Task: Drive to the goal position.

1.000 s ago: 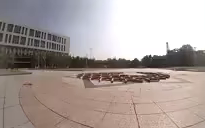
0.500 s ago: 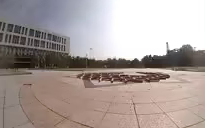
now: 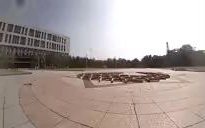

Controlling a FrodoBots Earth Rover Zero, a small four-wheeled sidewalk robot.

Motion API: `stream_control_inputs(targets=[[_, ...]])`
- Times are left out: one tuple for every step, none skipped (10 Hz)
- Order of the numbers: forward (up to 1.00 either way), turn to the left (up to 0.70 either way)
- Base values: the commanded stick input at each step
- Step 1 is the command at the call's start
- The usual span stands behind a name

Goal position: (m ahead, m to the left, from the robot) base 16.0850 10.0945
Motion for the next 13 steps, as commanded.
stream_control_inputs(targets=[[0.04,0.00],[0.04,0.00],[0.05,0.00],[0.05,0.00],[0.05,0.00],[0.05,0.00],[0.05,0.00],[0.05,0.00],[0.05,0.00],[0.05,0.00],[0.05,0.00],[0.05,0.00],[0.05,0.00]])
